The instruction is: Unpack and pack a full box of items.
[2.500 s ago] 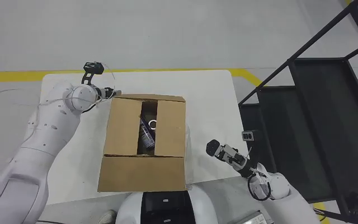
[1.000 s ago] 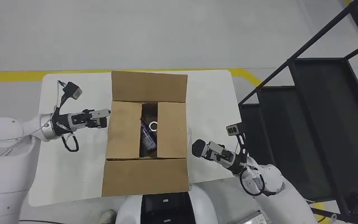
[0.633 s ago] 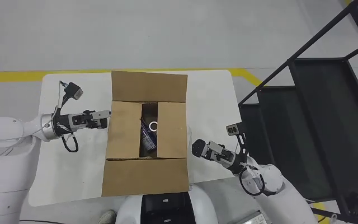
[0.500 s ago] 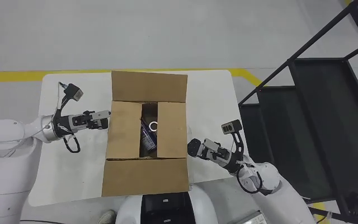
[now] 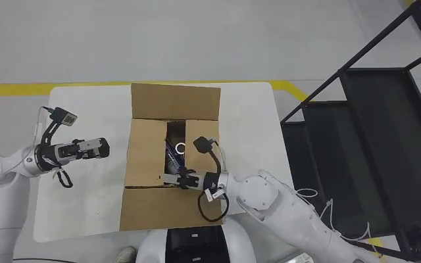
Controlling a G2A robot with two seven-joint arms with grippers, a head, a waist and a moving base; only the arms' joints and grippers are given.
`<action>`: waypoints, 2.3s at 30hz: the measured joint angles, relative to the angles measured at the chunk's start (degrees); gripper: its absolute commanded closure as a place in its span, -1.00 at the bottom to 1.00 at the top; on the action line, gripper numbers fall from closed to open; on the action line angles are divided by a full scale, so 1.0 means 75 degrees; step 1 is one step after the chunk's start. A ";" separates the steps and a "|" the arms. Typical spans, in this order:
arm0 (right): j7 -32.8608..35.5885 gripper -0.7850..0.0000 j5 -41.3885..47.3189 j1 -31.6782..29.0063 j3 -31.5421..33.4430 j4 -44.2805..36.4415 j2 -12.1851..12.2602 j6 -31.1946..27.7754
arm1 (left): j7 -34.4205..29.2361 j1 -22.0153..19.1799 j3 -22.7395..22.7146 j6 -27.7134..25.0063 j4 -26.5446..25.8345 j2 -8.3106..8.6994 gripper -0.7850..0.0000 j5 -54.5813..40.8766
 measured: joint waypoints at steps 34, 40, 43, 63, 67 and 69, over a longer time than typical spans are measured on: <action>-0.0966 -1.00 0.2634 0.2188 -0.2269 0.2795 -0.1905 -0.3335 | 0.1964 0.0722 -0.0472 0.0019 -0.1662 0.0081 -1.00 -0.0452; -0.1270 -1.00 0.2661 0.2776 -0.3122 0.4016 -0.2647 -0.3643 | 0.1900 0.0907 -0.0699 0.0243 -0.1960 0.0102 -1.00 -0.0854; -0.1297 -1.00 0.2689 0.2913 -0.3344 0.4487 -0.2947 -0.3868 | 0.1880 0.0703 -0.0426 0.0513 -0.1760 0.0091 -1.00 -0.0786; -0.0350 -1.00 -0.0387 -0.0313 -0.0090 -0.0294 -0.1416 -0.1820 | 0.3392 0.0136 0.0353 0.1528 -0.0290 0.0116 -1.00 0.1552; -0.0142 -1.00 -0.0751 -0.1251 0.0883 -0.1026 -0.1126 -0.1904 | 0.2800 -0.0026 0.0850 0.1949 -0.0199 0.0099 -1.00 0.1837; -0.0144 -1.00 -0.1021 -0.1676 0.1325 -0.1218 -0.1011 -0.2134 | 0.2524 -0.0123 0.1074 0.2064 -0.0125 0.0074 -1.00 0.1690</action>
